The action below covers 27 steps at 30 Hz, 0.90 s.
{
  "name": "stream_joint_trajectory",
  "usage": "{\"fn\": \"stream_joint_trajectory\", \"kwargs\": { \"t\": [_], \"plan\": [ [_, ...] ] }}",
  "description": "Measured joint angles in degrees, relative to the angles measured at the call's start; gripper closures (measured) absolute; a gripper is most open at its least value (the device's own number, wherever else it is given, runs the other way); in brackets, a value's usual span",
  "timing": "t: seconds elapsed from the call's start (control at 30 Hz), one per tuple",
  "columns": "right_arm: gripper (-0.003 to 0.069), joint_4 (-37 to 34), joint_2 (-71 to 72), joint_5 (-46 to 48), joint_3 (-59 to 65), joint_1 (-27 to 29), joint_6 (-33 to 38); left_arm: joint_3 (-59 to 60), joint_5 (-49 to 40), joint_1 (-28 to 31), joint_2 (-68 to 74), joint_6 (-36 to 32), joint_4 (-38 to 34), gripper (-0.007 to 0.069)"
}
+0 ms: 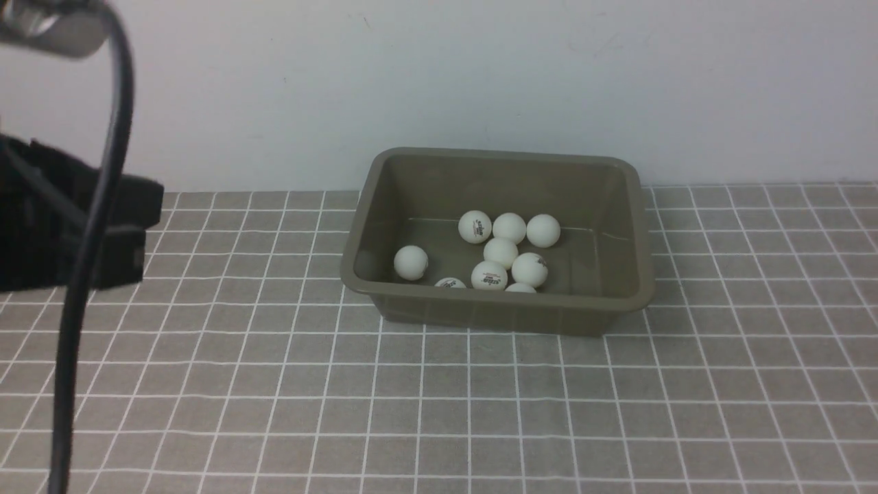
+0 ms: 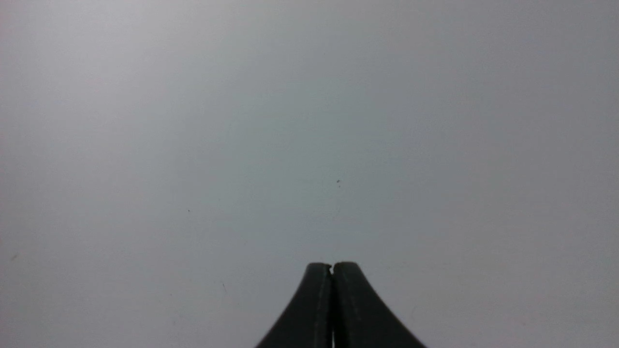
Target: Put the table tennis balls into the box on the grey coffee tablecloth.
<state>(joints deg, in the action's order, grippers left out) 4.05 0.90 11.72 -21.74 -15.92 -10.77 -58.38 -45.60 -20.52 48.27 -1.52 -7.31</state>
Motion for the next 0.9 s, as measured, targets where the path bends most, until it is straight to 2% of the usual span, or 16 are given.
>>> {"fn": "stream_joint_trajectory", "kwargs": {
  "t": [0.13,0.23,0.5,0.7,0.9],
  "plan": [
    [0.0672,0.1,0.0,1.7,0.4,0.0,-0.1,12.4,9.5,0.0,-11.6,0.1,0.0,0.0629],
    [0.0672,0.1,0.0,2.8,0.4,0.0,-0.1,17.7,12.7,0.0,-17.4,0.5,-0.1,0.0629],
    [0.0672,0.1,0.0,5.4,0.4,0.0,0.4,24.1,10.8,0.0,-27.3,1.0,-0.1,0.0629],
    [0.0672,0.1,0.0,5.8,0.5,0.0,0.4,25.1,8.1,0.0,-28.3,1.0,-0.1,0.0629],
    [0.0672,0.1,0.0,5.8,0.5,0.0,0.4,26.7,10.7,0.1,-28.7,-0.7,0.5,0.0629]
  ]
}}
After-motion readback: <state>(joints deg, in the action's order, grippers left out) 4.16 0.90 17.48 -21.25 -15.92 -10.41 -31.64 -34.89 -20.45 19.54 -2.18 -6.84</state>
